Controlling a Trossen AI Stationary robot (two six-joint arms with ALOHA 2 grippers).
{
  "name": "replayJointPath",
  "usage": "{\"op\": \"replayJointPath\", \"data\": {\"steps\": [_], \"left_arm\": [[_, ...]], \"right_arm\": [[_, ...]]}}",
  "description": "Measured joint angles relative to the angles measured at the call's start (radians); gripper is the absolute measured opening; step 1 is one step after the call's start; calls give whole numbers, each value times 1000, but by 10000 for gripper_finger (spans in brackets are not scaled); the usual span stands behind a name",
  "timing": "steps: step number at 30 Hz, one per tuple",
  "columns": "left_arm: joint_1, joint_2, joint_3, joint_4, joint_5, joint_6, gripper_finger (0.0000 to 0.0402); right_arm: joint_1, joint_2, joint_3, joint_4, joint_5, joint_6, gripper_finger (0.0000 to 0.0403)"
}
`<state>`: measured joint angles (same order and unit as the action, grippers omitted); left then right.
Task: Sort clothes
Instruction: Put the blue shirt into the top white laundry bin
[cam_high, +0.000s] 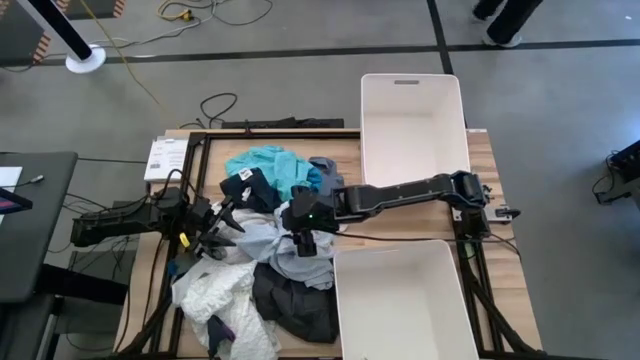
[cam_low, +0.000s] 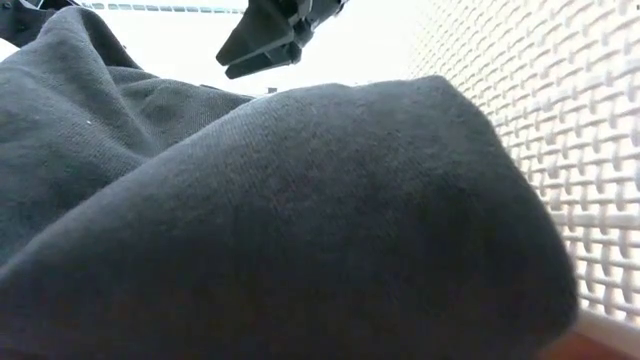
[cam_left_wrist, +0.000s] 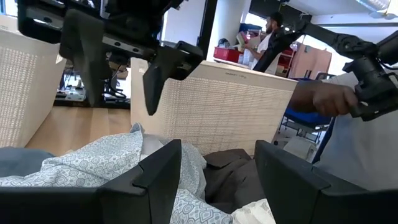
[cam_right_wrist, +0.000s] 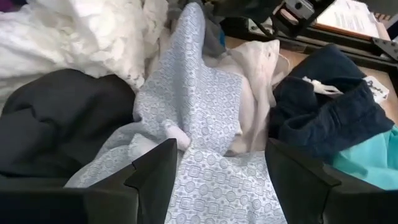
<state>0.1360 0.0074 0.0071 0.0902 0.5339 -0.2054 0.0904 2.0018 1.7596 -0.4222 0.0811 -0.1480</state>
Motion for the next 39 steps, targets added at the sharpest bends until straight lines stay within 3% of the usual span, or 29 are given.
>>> {"op": "replayJointPath", "data": {"steps": [6,17,28,39], "left_arm": [[0,0,0,0,0,0,199],[0,0,0,0,0,0,199],[0,0,0,0,0,0,199],[0,0,0,0,0,0,199]], "right_arm": [[0,-23,14,1,0,-27,263],[-1,-241,35,26,30,-38,263],[50,-443,35,-158,35,-8,263],[33,-412,35,-320,50,77,262]]}}
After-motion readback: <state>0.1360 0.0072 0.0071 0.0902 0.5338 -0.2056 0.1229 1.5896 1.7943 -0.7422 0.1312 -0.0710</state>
